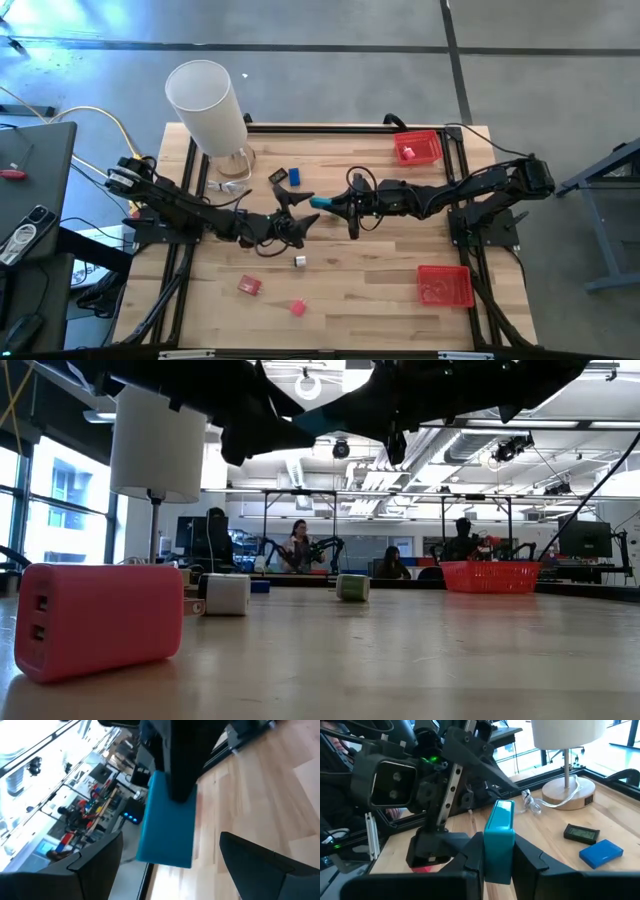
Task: Pick & Place Office items
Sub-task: Put the light blue digital clock into the bottom red basket
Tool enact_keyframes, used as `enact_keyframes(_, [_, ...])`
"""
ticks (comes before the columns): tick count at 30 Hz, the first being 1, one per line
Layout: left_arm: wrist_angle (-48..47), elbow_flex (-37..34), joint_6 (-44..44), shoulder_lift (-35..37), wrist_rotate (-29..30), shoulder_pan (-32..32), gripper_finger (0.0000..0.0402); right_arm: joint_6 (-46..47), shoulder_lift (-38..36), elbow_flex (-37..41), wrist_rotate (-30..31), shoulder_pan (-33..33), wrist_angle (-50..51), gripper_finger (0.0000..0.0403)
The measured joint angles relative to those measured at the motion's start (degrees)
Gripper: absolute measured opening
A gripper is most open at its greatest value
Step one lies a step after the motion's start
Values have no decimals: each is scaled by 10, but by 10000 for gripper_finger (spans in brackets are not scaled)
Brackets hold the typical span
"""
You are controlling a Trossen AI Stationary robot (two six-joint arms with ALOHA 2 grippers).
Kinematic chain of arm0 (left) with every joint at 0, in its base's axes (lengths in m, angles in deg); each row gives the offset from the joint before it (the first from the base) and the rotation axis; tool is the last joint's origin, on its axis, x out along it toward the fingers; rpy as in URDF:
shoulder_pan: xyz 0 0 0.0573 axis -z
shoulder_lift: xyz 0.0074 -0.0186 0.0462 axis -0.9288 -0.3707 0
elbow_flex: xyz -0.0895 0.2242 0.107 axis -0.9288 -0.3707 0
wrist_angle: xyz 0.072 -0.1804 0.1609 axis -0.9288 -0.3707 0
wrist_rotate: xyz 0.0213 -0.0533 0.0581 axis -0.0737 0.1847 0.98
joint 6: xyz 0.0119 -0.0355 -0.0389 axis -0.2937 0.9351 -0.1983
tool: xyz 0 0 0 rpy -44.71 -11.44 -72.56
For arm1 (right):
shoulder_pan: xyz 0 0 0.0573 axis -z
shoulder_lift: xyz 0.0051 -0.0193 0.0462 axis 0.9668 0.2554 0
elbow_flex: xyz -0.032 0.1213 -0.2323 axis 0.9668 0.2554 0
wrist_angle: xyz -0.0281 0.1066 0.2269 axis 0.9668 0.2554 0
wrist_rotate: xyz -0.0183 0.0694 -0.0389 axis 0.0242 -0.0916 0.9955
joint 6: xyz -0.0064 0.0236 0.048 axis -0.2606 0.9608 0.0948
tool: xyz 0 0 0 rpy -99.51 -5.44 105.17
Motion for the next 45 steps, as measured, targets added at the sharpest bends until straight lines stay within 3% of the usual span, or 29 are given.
enact_keyframes(12, [0, 0, 18, 0, 3, 0, 322, 15, 0, 0, -15, -4, 4, 52])
enact_keyframes(29, [-2, 0, 34, 0, 3, 0, 200, 24, 0, -1, -11, -11, 9, 52])
enact_keyframes(37, [-2, 0, 31, 0, 3, 0, 170, 24, 0, -1, -13, -11, 10, 52])
enact_keyframes(45, [-3, 0, 31, 0, 3, 0, 165, 25, 0, -1, -13, -11, 11, 53])
